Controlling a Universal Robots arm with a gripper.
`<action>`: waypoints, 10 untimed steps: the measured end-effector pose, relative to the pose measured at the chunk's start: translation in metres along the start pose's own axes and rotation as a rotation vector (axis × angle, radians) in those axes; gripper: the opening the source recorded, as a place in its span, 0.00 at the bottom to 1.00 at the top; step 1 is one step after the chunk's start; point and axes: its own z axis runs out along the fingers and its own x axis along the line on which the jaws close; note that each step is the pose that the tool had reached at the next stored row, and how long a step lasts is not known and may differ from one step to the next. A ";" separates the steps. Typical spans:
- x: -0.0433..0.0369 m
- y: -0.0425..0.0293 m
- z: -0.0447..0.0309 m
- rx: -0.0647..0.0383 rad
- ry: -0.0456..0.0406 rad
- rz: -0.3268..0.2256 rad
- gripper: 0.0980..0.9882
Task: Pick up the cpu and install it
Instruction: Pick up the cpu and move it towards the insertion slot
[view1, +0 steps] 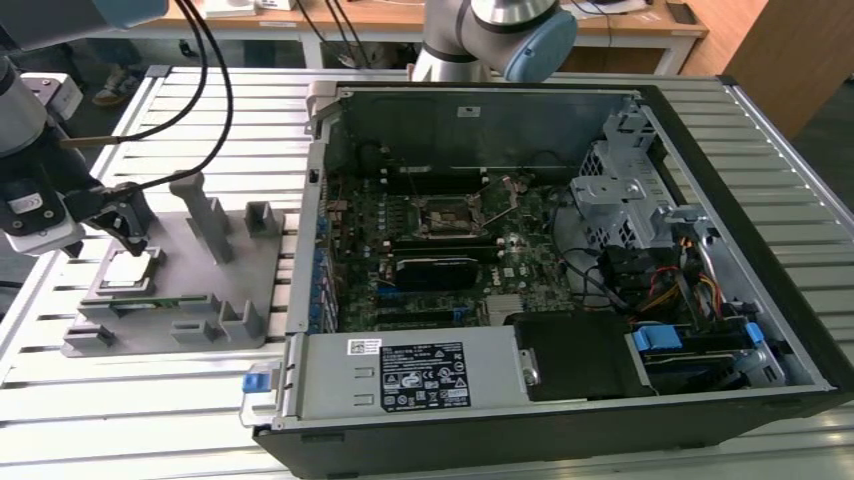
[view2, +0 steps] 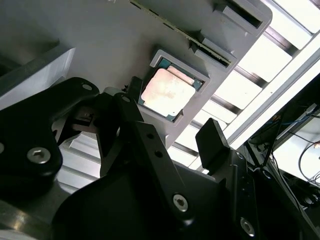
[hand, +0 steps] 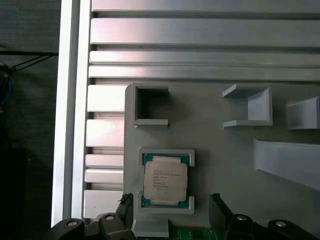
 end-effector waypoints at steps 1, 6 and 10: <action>0.0000 0.0000 0.0003 0.000 0.0002 0.000 0.68; 0.0000 -0.0001 0.0021 0.000 0.0010 0.000 0.68; -0.0001 -0.0002 0.0035 0.000 0.0017 0.000 0.68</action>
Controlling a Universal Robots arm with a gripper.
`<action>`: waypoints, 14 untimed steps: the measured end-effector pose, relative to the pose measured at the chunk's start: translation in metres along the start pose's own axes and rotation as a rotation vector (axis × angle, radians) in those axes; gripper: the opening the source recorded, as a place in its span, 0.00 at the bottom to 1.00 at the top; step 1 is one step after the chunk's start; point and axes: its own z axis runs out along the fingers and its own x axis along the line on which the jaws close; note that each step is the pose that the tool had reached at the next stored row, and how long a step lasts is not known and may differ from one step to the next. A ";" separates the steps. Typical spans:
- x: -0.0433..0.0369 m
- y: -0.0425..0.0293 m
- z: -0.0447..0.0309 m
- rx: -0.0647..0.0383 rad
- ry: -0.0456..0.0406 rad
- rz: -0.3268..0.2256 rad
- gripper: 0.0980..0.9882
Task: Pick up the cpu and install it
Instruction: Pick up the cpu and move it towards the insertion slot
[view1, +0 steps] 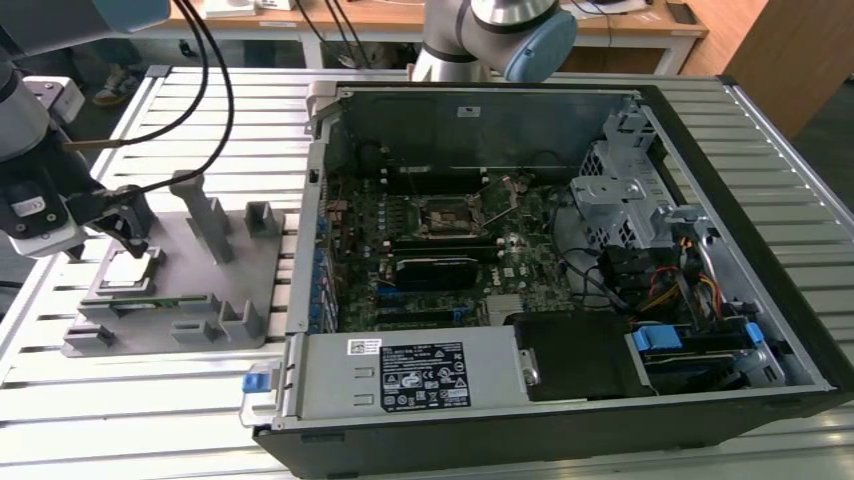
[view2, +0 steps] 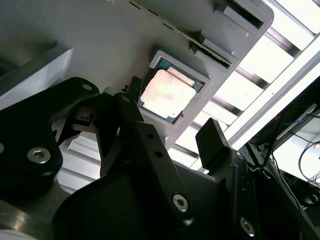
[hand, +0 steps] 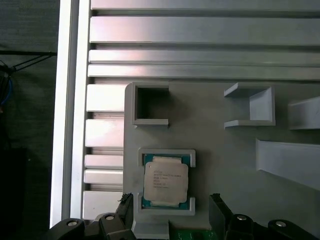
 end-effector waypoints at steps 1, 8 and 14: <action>0.0000 0.0000 0.0004 0.000 0.0001 0.000 0.68; -0.0001 -0.0002 0.0030 0.000 0.0013 0.000 0.68; -0.0001 -0.0003 0.0048 0.000 0.0014 0.000 0.68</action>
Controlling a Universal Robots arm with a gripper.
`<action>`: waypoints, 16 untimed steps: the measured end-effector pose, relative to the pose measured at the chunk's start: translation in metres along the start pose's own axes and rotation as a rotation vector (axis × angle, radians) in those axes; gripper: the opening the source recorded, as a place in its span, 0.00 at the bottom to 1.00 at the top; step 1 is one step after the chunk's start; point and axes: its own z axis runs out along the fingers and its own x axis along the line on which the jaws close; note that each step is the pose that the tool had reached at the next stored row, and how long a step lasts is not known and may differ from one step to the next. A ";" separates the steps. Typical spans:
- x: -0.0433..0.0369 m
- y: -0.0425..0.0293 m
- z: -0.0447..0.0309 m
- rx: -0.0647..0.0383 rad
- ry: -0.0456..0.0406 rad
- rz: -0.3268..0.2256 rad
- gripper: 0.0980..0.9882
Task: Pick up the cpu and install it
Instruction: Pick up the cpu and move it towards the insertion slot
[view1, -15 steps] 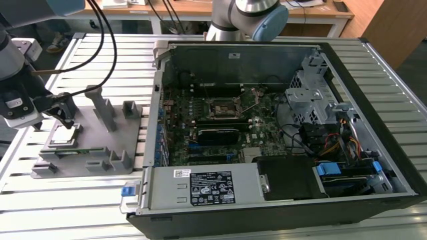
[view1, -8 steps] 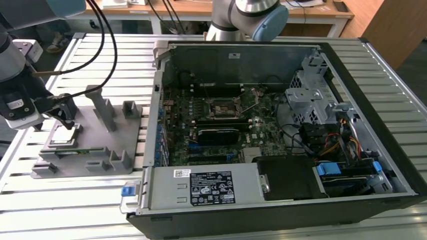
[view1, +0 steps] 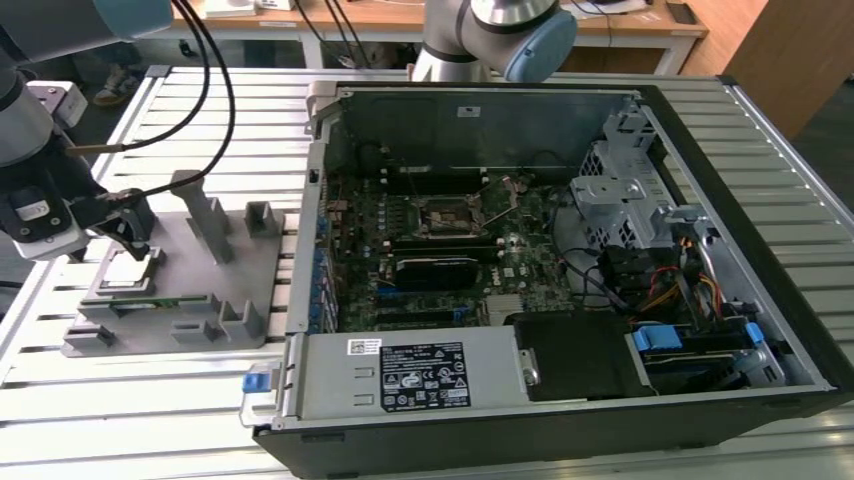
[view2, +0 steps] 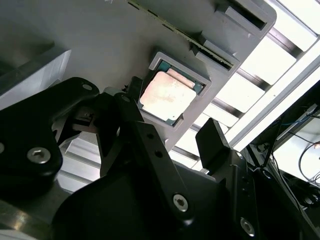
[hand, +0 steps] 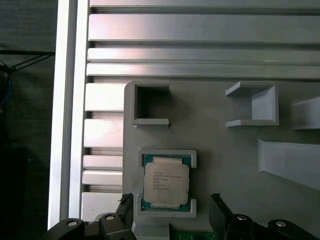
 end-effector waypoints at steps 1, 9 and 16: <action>0.0000 0.0000 0.0002 0.000 0.0000 0.000 0.68; -0.0002 -0.0002 0.0037 0.001 0.0006 0.000 0.68; -0.0003 0.0010 0.0093 0.004 0.0037 0.000 0.68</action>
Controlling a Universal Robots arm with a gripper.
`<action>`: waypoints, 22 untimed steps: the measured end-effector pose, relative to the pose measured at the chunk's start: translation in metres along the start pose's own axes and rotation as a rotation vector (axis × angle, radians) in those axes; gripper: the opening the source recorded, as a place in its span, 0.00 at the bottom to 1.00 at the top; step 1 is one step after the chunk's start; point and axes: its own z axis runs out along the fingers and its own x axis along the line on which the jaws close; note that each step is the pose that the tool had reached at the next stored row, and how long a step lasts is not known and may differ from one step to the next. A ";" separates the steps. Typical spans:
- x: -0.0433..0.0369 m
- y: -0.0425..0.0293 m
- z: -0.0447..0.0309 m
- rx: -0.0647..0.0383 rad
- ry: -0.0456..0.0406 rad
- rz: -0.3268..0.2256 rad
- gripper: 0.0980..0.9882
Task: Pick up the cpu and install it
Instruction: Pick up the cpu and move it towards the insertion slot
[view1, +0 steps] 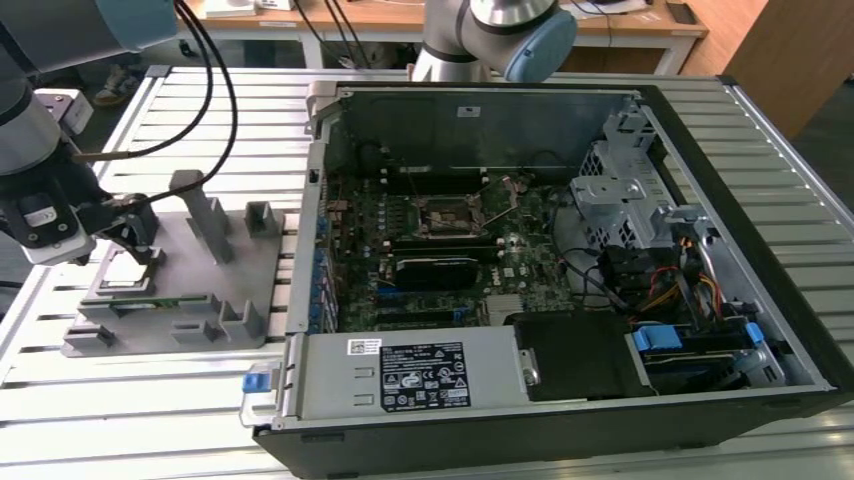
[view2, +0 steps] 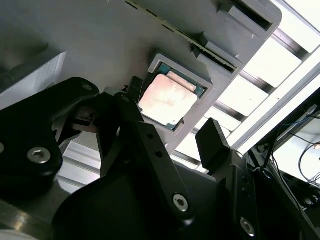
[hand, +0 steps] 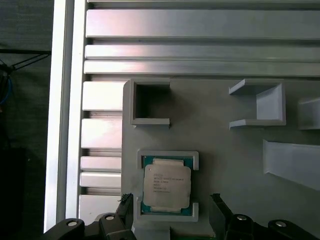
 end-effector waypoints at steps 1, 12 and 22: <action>0.0000 0.0006 0.0008 0.001 0.0006 0.000 0.68; -0.0002 0.0055 0.0111 0.011 0.0012 0.000 0.68; 0.0027 0.0079 0.0159 0.014 0.0013 0.001 0.68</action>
